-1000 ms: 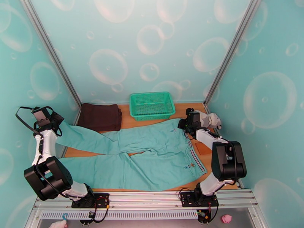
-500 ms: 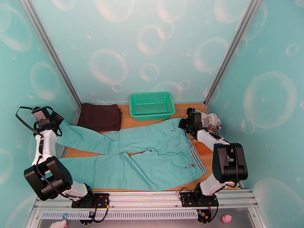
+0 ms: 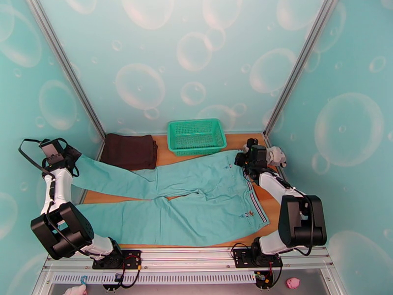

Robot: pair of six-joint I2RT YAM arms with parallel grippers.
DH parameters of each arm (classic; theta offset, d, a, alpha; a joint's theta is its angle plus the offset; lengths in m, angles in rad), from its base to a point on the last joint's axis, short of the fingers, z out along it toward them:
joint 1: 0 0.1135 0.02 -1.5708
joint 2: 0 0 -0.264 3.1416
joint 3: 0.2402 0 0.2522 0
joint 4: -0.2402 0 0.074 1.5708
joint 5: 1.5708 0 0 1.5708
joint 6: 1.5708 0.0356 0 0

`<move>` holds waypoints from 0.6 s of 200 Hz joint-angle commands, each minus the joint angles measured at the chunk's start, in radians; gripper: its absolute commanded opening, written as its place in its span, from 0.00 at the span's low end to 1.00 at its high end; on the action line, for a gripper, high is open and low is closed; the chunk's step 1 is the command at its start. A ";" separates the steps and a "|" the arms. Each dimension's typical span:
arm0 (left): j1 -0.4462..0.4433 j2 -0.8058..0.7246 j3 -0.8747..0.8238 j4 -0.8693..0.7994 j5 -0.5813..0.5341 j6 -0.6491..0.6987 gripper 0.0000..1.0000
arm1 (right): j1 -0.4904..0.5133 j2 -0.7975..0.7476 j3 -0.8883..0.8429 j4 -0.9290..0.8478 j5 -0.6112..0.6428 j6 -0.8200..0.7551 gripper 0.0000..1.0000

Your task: Fold and stack the trousers

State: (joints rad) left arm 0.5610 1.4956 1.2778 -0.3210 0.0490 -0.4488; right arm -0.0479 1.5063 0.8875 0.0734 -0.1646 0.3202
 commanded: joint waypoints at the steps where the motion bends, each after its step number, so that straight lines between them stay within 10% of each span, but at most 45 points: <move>1: 0.015 -0.035 -0.012 0.041 0.042 -0.005 0.00 | -0.016 -0.041 -0.010 0.078 -0.021 0.009 0.00; 120: 0.134 -0.092 -0.053 0.108 0.158 -0.042 0.00 | -0.101 -0.135 -0.125 0.370 -0.193 0.082 0.00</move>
State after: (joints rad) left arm 0.6880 1.4376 1.2449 -0.2653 0.1703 -0.4793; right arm -0.1383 1.4132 0.7689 0.3111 -0.3260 0.3717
